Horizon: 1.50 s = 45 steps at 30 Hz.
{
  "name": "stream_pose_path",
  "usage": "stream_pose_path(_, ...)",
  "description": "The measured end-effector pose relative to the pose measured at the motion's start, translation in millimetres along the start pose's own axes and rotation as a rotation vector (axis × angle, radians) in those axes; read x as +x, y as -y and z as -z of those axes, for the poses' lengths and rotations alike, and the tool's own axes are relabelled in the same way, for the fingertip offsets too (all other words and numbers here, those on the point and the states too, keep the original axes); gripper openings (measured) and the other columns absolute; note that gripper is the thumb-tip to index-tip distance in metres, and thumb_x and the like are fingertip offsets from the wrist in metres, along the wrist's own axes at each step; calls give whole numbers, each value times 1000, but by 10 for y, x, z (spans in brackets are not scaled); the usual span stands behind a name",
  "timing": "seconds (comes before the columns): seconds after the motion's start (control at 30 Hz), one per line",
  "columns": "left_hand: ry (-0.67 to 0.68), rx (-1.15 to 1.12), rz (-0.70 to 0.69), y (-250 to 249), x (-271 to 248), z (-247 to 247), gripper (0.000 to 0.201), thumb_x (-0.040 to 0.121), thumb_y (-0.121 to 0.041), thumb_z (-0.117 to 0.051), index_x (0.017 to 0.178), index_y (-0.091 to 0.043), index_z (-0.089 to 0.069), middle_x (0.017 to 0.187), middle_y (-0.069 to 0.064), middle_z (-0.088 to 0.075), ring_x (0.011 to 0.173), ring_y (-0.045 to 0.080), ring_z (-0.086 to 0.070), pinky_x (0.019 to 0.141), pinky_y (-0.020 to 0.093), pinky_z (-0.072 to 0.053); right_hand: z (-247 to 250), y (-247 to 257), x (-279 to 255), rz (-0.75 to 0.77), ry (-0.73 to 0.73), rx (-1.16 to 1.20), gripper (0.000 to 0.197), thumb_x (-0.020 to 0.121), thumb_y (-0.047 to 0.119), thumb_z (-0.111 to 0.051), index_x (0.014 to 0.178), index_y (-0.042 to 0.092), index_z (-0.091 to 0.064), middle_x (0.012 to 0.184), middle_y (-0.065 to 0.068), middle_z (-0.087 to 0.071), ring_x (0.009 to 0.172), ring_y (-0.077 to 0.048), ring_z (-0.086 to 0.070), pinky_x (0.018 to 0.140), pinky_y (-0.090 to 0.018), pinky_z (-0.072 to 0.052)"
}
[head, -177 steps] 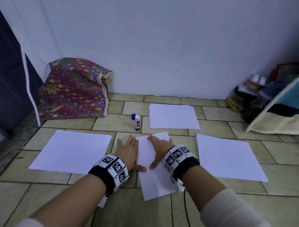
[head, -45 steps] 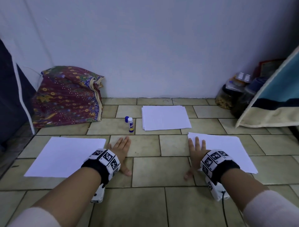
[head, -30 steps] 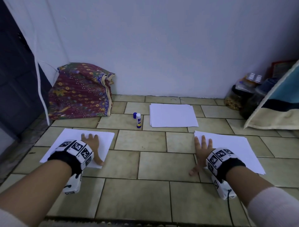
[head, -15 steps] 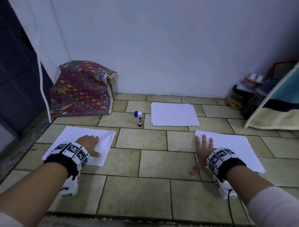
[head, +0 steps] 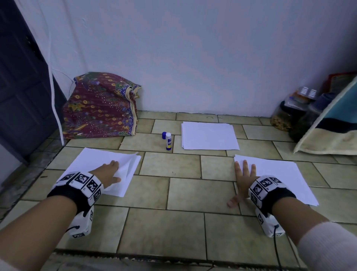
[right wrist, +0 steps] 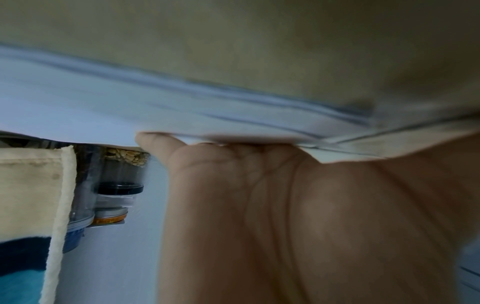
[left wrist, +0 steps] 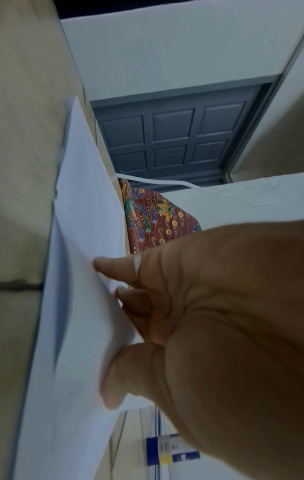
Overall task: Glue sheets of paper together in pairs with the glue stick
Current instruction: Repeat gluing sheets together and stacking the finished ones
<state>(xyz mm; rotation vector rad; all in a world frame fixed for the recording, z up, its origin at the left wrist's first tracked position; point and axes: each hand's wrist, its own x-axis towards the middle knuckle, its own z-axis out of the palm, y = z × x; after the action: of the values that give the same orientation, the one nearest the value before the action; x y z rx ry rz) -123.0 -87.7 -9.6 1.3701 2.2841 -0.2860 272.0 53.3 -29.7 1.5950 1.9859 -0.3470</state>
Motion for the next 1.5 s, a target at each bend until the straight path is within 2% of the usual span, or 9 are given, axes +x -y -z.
stream_pose_path(0.1,-11,7,-22,-10,16,-26,71,104,-35,-34,150,-1,7,160,13,7,148,26,-11,115,30,-21,0,-2,0,0,5,6,152,52,70,-75,142,14,33,152,-12,33,139,-43,26,113,-58,-7)
stream_pose_path(0.17,-53,-28,-45,11,22,-16,81,99,-40,-46,152,-3,3,161,11,-2,147,23,-15,114,28,-21,3,-7,-4,0,11,11,152,52,70,-76,142,14,33,152,-12,33,139,-43,26,113,-58,-8)
stream_pose_path(0.23,-118,-64,-80,61,27,-16,89,90,-43,-61,153,-9,-7,159,6,-15,144,21,-22,113,29,-25,7,-15,-4,4,13,14,152,52,70,-76,142,15,33,151,-12,34,138,-43,26,113,-58,-8)
stream_pose_path(0.33,-172,-48,-122,89,11,-36,81,84,-45,-68,149,-19,-27,153,0,-28,138,19,-30,110,32,-31,-1,-18,16,8,13,13,153,51,70,-76,142,15,34,151,-12,34,138,-43,26,113,-59,-8)
stream_pose_path(0.53,-99,-12,-106,89,11,-83,89,78,-48,-73,150,-21,-26,157,-5,-25,143,14,-24,114,26,-20,-12,-6,24,0,6,19,153,51,70,-76,142,14,33,151,-12,34,138,-43,26,113,-58,-9)
stream_pose_path(0.9,-77,115,-134,80,28,-74,52,101,-41,-39,150,-26,-28,158,-4,-23,142,16,-29,110,25,-27,-11,-9,6,2,0,17,152,51,69,-77,143,15,33,151,-12,34,139,-43,26,113,-58,-9)
stream_pose_path(1.0,-86,94,-120,93,52,-99,47,103,-36,-37,149,-26,-32,156,-4,-29,141,17,-32,109,25,-27,1,-3,-3,6,8,17,153,51,69,-77,143,14,33,151,-12,34,138,-43,26,113,-58,-9)
stream_pose_path(1.37,-93,-1,-74,85,15,2,43,105,-35,-29,147,-27,-34,153,1,-35,137,20,-36,106,25,-28,16,-7,-17,11,15,21,152,52,68,-77,142,14,34,150,-12,35,138,-42,27,114,-57,-10)
stream_pose_path(1.5,-103,-46,-58,32,-9,-5,51,103,-45,-30,148,-22,-35,150,6,-39,136,25,-38,107,29,-28,11,-9,-21,13,7,10,152,52,70,-76,143,15,33,151,-12,34,139,-42,26,114,-56,-11)
